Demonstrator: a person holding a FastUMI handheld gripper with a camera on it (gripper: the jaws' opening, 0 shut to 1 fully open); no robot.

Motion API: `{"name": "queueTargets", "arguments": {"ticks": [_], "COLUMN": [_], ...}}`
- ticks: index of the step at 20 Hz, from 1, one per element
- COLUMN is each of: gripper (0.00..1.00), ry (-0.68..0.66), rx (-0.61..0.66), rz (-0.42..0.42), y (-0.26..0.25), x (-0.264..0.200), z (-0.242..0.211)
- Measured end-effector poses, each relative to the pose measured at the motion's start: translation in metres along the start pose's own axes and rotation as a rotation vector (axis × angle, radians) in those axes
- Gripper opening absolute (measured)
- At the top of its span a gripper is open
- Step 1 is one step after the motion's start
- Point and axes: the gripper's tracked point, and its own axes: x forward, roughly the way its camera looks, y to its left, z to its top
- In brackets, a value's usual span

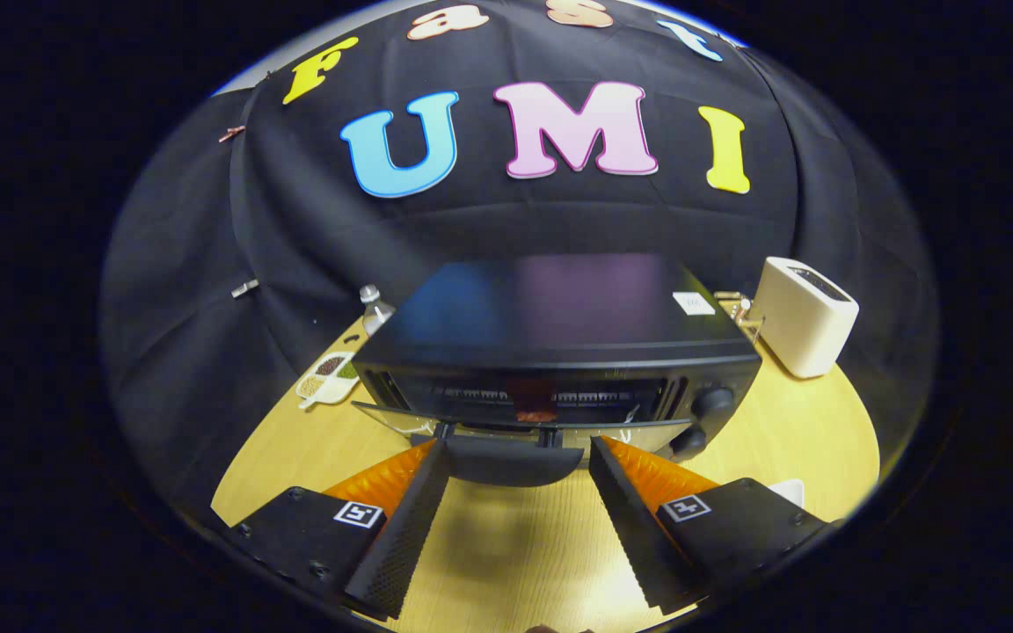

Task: Open the toaster oven, put the food inside, and close the toaster oven door.

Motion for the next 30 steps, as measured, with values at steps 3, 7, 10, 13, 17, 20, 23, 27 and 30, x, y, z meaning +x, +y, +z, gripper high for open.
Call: {"name": "queueTargets", "arguments": {"ticks": [3, 7, 10, 13, 17, 20, 23, 27, 30], "gripper": [0.98, 0.98, 0.98, 0.98, 0.98, 0.98, 0.98, 0.98, 0.98], "ry": [-0.087, -0.191, -0.254, -0.316, -0.348, -0.368, -0.375, -0.393, -0.396], "rx": [-0.026, -0.047, -0.055, -0.023, 0.029, 0.008, 0.005, -0.043, -0.033], "rz": [-0.006, -0.040, -0.089, -0.164, -0.216, -0.245, -0.263, -0.245, -0.201], "y": [-0.008, -0.032, -0.061, -0.097, -0.127, -0.141, -0.154, -0.139, -0.123], "x": [-0.014, -0.051, -0.081, -0.114, -0.145, -0.163, -0.172, -0.181, -0.180], "z": [0.037, 0.076, 0.098, 0.118, 0.124, 0.128, 0.130, 0.134, 0.140]}}
